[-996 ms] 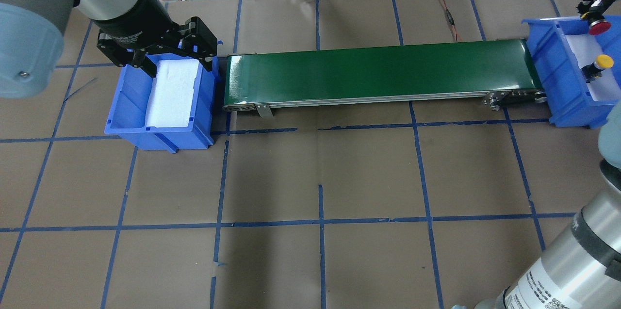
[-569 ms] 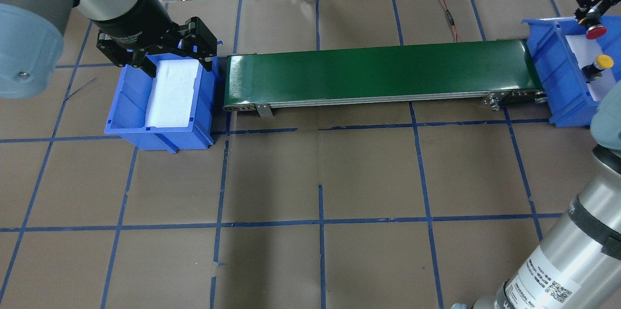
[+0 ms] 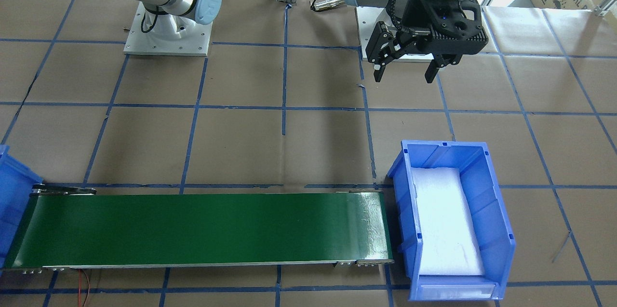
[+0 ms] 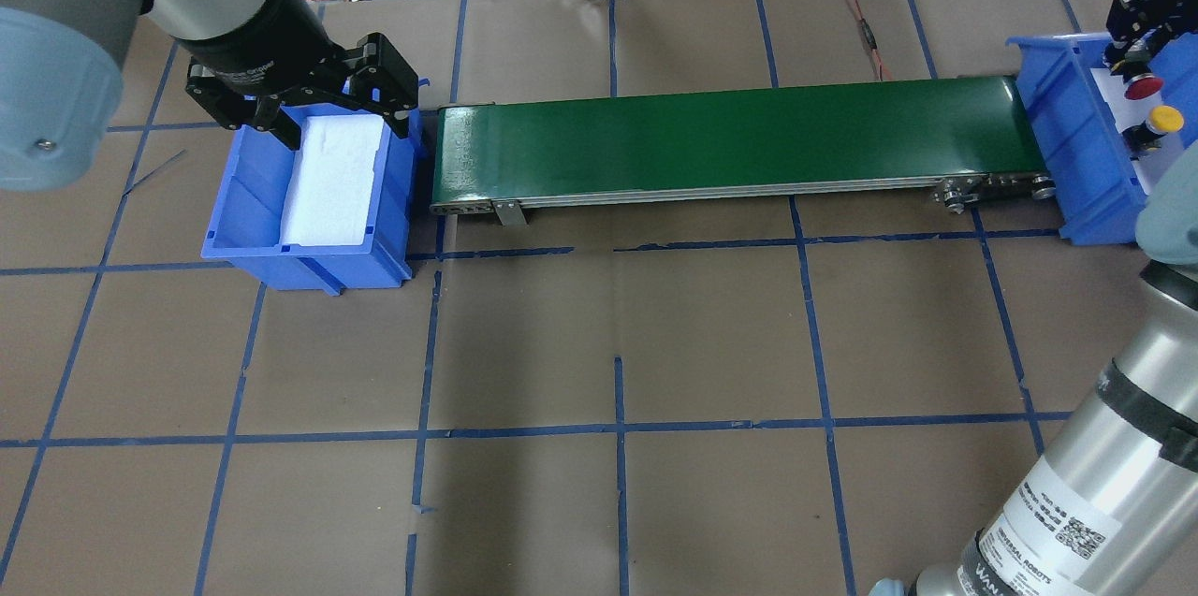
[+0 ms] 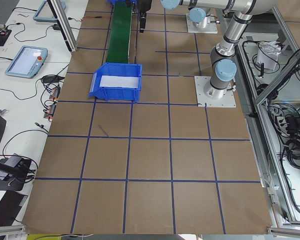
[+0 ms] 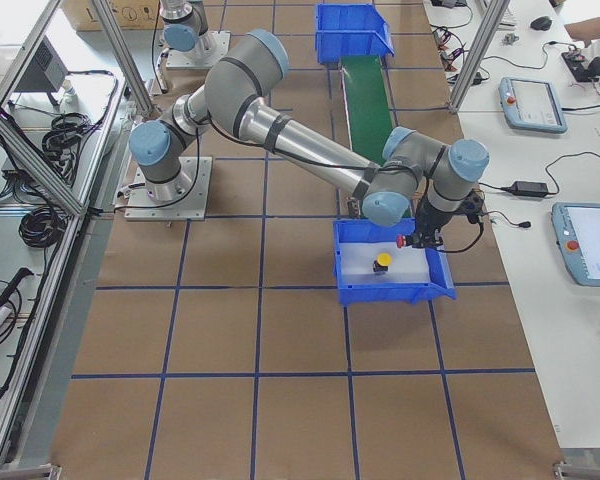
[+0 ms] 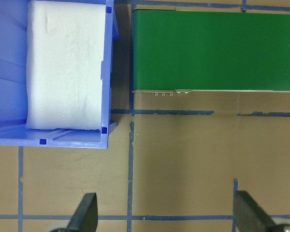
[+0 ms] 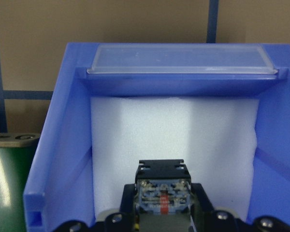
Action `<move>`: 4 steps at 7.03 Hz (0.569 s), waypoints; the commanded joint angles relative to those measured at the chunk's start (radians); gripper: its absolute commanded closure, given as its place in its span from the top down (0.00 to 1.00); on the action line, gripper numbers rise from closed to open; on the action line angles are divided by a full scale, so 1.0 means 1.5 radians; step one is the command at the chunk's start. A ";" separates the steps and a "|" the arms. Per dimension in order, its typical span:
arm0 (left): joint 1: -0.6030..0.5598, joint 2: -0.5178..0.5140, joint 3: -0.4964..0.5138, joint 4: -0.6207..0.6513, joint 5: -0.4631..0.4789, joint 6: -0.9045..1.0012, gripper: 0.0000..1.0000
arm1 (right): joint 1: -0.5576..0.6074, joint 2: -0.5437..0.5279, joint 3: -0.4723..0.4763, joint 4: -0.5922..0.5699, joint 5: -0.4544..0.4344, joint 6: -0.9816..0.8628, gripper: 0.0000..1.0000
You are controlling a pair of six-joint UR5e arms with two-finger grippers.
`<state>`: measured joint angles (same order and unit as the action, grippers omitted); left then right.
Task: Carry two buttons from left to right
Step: 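Carry the red button into the far blue bin and release it with the right gripper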
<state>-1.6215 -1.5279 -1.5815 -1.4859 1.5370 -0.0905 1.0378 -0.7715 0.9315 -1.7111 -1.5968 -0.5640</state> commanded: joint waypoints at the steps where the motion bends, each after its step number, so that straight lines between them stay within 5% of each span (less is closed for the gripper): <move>1: 0.000 0.000 0.000 0.000 0.000 0.000 1.00 | -0.003 0.014 0.001 -0.001 0.002 0.002 0.17; 4: 0.000 0.001 0.000 -0.001 0.000 0.000 1.00 | -0.003 0.030 0.001 -0.001 0.005 0.007 0.31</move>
<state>-1.6214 -1.5275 -1.5815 -1.4874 1.5370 -0.0905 1.0340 -0.7358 0.9330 -1.7130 -1.5911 -0.5564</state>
